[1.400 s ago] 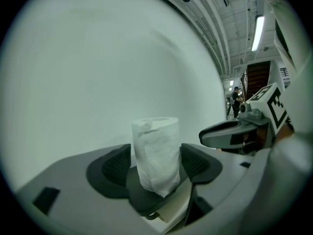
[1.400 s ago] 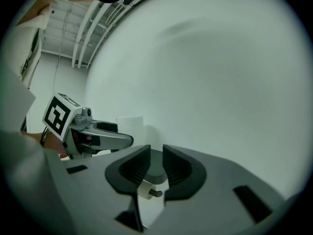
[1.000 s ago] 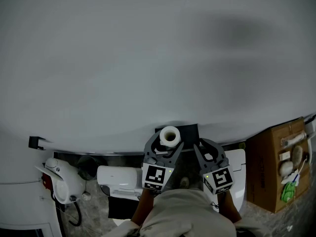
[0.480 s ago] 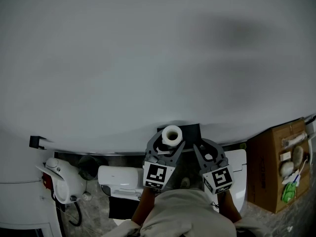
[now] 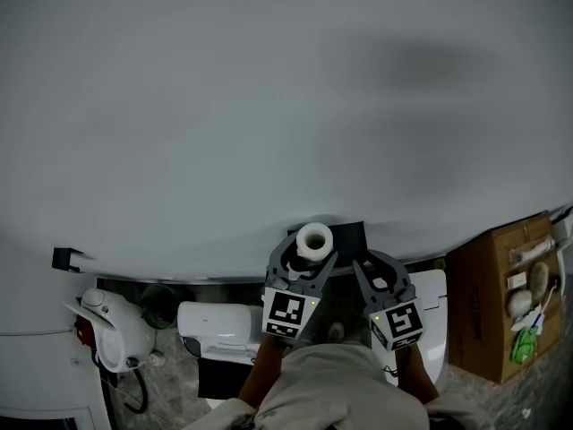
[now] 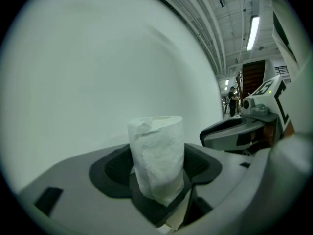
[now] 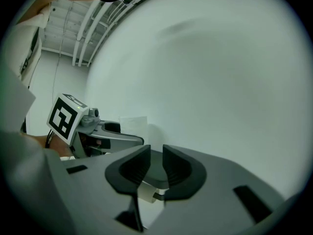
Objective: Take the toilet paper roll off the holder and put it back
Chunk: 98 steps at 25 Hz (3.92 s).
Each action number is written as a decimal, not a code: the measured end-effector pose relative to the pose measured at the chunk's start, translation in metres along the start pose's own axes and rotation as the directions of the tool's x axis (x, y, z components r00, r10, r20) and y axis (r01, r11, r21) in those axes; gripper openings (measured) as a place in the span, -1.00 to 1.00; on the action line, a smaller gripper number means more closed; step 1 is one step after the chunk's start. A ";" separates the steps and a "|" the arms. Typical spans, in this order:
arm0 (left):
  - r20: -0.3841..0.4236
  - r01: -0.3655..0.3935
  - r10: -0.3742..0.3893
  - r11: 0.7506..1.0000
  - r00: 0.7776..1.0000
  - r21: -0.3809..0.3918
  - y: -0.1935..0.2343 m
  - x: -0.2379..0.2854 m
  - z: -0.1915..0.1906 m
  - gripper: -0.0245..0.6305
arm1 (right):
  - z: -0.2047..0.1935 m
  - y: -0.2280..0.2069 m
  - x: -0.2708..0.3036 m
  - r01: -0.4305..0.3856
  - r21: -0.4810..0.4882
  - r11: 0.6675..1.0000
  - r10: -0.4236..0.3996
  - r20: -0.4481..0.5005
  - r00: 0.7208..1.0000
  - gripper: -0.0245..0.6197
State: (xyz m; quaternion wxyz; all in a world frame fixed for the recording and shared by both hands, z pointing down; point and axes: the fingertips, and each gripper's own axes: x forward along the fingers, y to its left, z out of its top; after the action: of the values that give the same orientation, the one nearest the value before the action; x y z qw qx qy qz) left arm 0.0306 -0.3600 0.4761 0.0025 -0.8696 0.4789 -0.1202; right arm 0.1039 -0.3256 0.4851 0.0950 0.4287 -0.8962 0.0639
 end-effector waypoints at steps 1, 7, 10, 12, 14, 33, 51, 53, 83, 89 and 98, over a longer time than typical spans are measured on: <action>0.002 0.001 -0.001 1.000 1.000 0.001 0.000 0.000 0.000 0.03 | 0.000 0.001 -0.001 0.002 -0.001 1.000 -0.002 0.000 1.000 -0.70; 0.017 0.003 -0.003 1.000 1.000 0.011 -0.002 -0.004 0.003 0.03 | 0.007 0.001 -0.006 0.025 -0.013 1.000 -0.025 0.029 0.999 -0.70; 0.033 0.004 -0.004 1.000 0.999 0.012 -0.002 -0.010 0.010 0.03 | 0.009 0.005 -0.009 0.028 -0.017 0.999 -0.028 0.031 0.999 -0.70; 0.041 0.003 -0.004 1.000 0.999 0.014 -0.002 -0.013 0.012 0.03 | 0.011 0.007 -0.010 0.032 -0.022 0.999 -0.031 0.037 0.999 -0.70; 0.049 -0.001 0.000 1.000 0.999 0.023 -0.001 -0.017 0.015 0.03 | 0.013 0.010 -0.012 0.036 -0.025 0.999 -0.035 0.040 0.999 -0.70; 0.118 0.003 -0.008 0.999 0.993 0.046 -0.013 -0.103 0.029 0.03 | 0.017 0.069 -0.056 0.078 -0.045 0.996 -0.074 0.076 0.994 -0.70; 0.133 0.051 -0.059 0.997 0.989 0.067 -0.035 -0.177 0.011 0.03 | 0.000 0.125 -0.092 0.129 -0.034 0.991 -0.126 0.080 0.989 -0.70; 0.132 0.059 -0.067 0.996 0.989 0.066 -0.037 -0.183 0.007 0.03 | -0.004 0.129 -0.096 0.140 -0.034 0.990 -0.137 0.074 0.988 -0.70; 0.150 0.067 -0.077 0.995 0.986 0.071 -0.036 -0.138 0.017 0.03 | 0.002 0.090 -0.084 0.151 -0.035 0.988 -0.148 0.085 0.985 -0.70; 0.142 0.053 -0.062 0.996 0.988 0.066 -0.025 -0.102 0.023 0.03 | 0.004 0.063 -0.064 0.128 -0.023 0.991 -0.126 0.075 0.989 -0.70; 0.126 0.045 -0.051 0.998 0.991 0.048 -0.019 -0.053 0.026 0.04 | 0.006 0.030 -0.042 0.096 -0.015 0.995 -0.095 0.059 0.994 -0.70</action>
State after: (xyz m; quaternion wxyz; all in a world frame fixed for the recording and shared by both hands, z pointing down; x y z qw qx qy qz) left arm 0.0248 -0.3083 0.4423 0.0495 -0.8865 0.4538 -0.0755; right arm 0.1053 -0.2765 0.4687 0.0754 0.4720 -0.8775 0.0389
